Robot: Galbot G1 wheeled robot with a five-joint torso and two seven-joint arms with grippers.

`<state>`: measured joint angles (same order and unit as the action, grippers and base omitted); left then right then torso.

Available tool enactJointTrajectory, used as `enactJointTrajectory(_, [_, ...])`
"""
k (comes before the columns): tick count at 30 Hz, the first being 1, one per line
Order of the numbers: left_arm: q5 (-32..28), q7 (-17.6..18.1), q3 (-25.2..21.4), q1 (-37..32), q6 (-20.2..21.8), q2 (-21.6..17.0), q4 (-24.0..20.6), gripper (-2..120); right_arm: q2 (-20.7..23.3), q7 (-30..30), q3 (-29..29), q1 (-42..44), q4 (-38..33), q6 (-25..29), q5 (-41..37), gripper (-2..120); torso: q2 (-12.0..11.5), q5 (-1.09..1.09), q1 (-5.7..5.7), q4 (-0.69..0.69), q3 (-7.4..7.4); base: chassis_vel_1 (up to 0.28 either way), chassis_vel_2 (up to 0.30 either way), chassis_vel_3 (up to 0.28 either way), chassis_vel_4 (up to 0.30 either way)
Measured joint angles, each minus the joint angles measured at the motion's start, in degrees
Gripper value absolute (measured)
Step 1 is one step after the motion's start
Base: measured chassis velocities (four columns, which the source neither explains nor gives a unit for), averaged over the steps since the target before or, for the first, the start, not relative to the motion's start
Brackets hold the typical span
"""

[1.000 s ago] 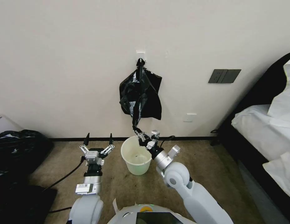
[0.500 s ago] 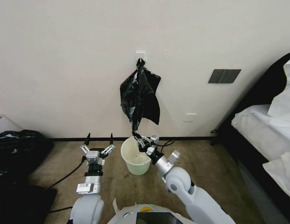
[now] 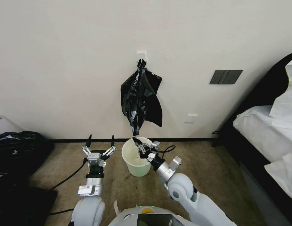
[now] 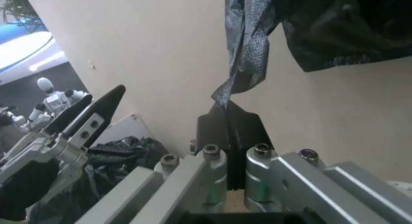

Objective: Place a trash bag onto the trash bin.

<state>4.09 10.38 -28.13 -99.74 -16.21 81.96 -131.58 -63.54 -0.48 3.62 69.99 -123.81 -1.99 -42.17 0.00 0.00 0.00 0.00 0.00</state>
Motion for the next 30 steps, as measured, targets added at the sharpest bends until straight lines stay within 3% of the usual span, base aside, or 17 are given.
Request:
enactJointTrajectory(12, [0.2, 0.0, 1.8, 1.5, 1.4, -1.9, -0.9, 100, -3.0, 1.7, -1.9, -2.8, 0.1, -0.4, -1.6, 0, 0.0, 0.00, 0.00, 0.02, 0.00, 0.000, 0.000, 0.000, 0.000])
enactJointTrajectory(16, [-1.3, 0.9, 5.0, 6.7, 5.4, -9.3, -1.1, 100, -5.4, 2.6, -4.1, -5.7, 1.2, -0.9, -1.8, 0, 0.0, -0.01, 0.00, 0.00, 0.00, 0.000, 0.000, 0.000, 0.000])
enactJointTrajectory(17, [-1.3, 0.9, 5.0, 6.7, 5.4, -9.3, -1.1, 100, -5.4, 2.6, -4.1, -5.7, 1.2, -0.9, -1.8, 0, 0.0, -0.01, 0.00, 0.00, 0.00, 0.000, 0.000, 0.000, 0.000])
enactJointTrajectory(20, [-4.8, 1.1, 6.8, 13.4, 9.7, -16.7, -1.3, 100, -6.4, 3.0, -4.8, -6.7, 2.6, -1.0, -0.2, 0, 0.0, -0.02, 0.00, -0.01, 0.00, 0.000, 0.000, 0.000, 0.000])
enactJointTrajectory(21, [-4.8, 1.1, 6.8, 13.4, 9.7, -16.7, -1.3, 100, -6.4, 3.0, -4.8, -6.7, 2.6, -1.0, -0.2, 0, 0.0, -0.02, 0.00, -0.01, 0.00, 0.000, 0.000, 0.000, 0.000])
enactJointTrajectory(24, [-9.1, 1.2, 8.8, 21.0, 12.7, -24.6, -1.0, 100, -7.3, 3.1, -5.0, -7.1, 3.8, -0.9, 2.5, 0, 0.0, -0.01, 0.01, -0.01, 0.01, 0.000, 0.000, 0.000, 0.000])
enactJointTrajectory(25, [-9.1, 1.2, 8.8, 21.0, 12.7, -24.6, -1.0, 100, -7.3, 3.1, -5.0, -7.1, 3.8, -0.9, 2.5, 0, 0.0, -0.01, 0.01, -0.01, 0.01, 0.000, 0.000, 0.000, 0.000])
enactJointTrajectory(28, [-14.3, 1.3, 12.8, 29.7, 15.2, -33.1, 0.2, 100, -8.1, 3.0, -4.9, -7.3, 5.4, -0.4, 5.2, 0, 0.0, -0.01, 0.01, -0.01, 0.01, 0.000, 0.000, 0.000, 0.000])
enactJointTrajectory(30, [-15.5, 1.4, 14.5, 32.3, 15.8, -35.2, 0.8, 100, -8.3, 2.9, -4.8, -7.3, 5.7, -0.3, 5.6, 0, 0.0, -0.01, 0.01, -0.01, 0.01, 0.000, 0.000, 0.000, 0.000])
